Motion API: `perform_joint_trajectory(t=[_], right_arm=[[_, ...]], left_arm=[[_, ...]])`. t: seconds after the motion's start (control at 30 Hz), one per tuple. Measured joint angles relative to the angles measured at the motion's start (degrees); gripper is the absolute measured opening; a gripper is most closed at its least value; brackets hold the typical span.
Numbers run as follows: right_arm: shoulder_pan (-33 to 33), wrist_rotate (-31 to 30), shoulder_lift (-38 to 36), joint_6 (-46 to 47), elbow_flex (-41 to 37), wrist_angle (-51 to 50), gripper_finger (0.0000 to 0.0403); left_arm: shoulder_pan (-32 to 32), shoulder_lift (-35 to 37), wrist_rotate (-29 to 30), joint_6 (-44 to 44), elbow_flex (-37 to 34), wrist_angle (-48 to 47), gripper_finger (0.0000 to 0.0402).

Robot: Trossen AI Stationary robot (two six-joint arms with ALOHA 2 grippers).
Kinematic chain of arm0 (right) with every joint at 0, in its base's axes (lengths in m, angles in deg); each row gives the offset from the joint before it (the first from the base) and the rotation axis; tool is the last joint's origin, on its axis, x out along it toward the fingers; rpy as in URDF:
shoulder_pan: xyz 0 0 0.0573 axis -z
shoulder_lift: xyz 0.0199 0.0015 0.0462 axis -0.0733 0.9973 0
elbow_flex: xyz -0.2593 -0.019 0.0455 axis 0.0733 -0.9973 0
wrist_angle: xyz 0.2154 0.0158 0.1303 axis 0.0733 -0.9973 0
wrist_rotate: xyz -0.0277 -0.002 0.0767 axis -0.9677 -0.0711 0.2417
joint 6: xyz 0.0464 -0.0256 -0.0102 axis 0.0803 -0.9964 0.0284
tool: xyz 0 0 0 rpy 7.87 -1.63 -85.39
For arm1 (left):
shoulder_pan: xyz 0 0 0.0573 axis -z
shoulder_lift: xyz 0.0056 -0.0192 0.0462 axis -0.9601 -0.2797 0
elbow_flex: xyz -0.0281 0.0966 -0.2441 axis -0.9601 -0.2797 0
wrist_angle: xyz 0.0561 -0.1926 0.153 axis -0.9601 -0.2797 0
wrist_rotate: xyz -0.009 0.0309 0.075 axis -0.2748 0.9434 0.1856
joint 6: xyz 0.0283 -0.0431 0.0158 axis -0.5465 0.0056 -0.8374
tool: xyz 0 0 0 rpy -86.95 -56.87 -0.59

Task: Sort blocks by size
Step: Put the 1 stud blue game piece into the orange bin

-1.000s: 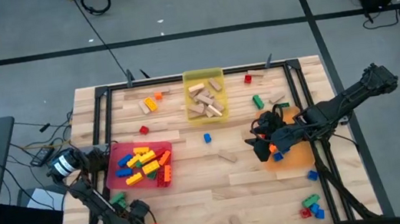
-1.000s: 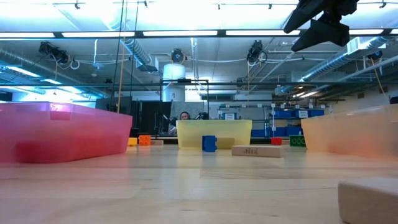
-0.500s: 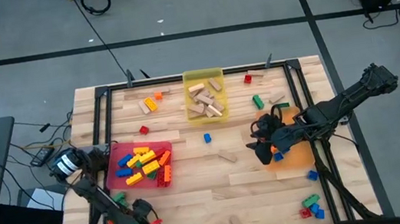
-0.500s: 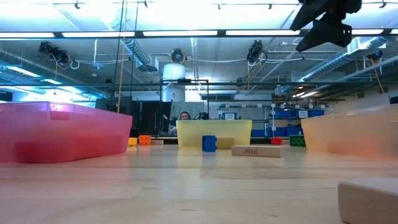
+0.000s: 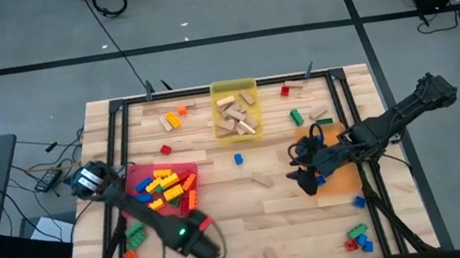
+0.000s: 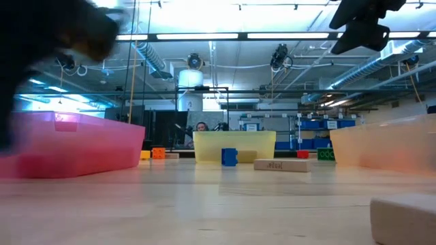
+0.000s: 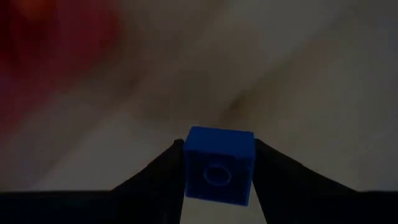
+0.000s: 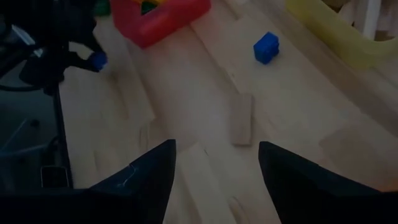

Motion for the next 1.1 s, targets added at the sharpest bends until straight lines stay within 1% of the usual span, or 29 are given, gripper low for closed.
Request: perform_joint_trajectory(t=[0.1, 0.2, 0.3, 0.43, 0.53, 0.57, 0.63, 0.7, 0.77, 0.87, 0.93, 1.03, 1.1], right_arm=[[-0.3, 0.0, 0.0, -0.7, 0.0, 0.0, 0.0247], [-0.4, 0.0, 0.0, -1.4, 0.0, 0.0, 0.0249], [-0.4, 0.0, 0.0, -1.4, 0.0, 0.0, 0.0248], [-0.5, 0.4, 0.0, -1.4, 0.0, 0.0, 0.0245], [-0.9, 0.9, 0.0, 0.4, 0.0, -0.8, 0.0245], [-1.1, 0.8, 0.0, 1.2, 0.0, -1.3, 0.0245], [-1.8, -0.5, 0.0, 3.0, 0.0, -3.1, 0.0243], [-2.6, -3.0, 0.0, 6.1, 0.0, -5.5, 0.0241], [-3.8, -6.8, 0.0, 9.9, 0.0, -8.4, 0.0238], [-5.9, -15.0, 0.0, 15.6, 0.0, -11.4, 0.0236], [-7.1, -21.9, 0.0, 18.1, 0.0, -11.7, 0.0236], [-7.8, -31.2, 0.0, 17.6, 0.0, -9.9, 0.0237], [-7.2, -35.2, 0.2, 16.4, 0.0, -8.1, 0.0237]], left_arm=[[-4.2, 0.0, 5.1, -5.4, 3.0, 0.7, 0.0168], [-8.8, 0.0, 7.6, -12.5, 6.0, 2.6, 0.0168], [-13.7, 0.0, 8.4, -20.5, 9.1, 5.0, 0.0168], [-20.0, 0.1, 8.5, -31.6, 13.0, 10.9, 0.0168], [-24.4, 0.1, 8.0, -39.0, 15.5, 15.6, 0.0168], [-25.9, 0.1, 7.0, -41.4, 16.2, 17.0, 0.0168], [-29.2, 0.1, 2.9, -45.1, 17.3, 19.8, 0.0168], [-32.6, 0.1, -2.0, -47.4, 18.0, 21.5, 0.0168], [-35.9, 0.1, -6.9, -47.9, 18.3, 23.0, 0.0168], [-40.9, 0.1, -15.4, -47.6, 18.3, 25.9, 0.0168], [-43.9, 0.1, -21.0, -47.4, 18.1, 28.8, 0.0168], [-47.7, 0.0, -28.9, -45.7, 17.9, 32.8, 0.0168], [-49.7, 0.0, -32.0, -44.5, 17.8, 35.0, 0.0168]])
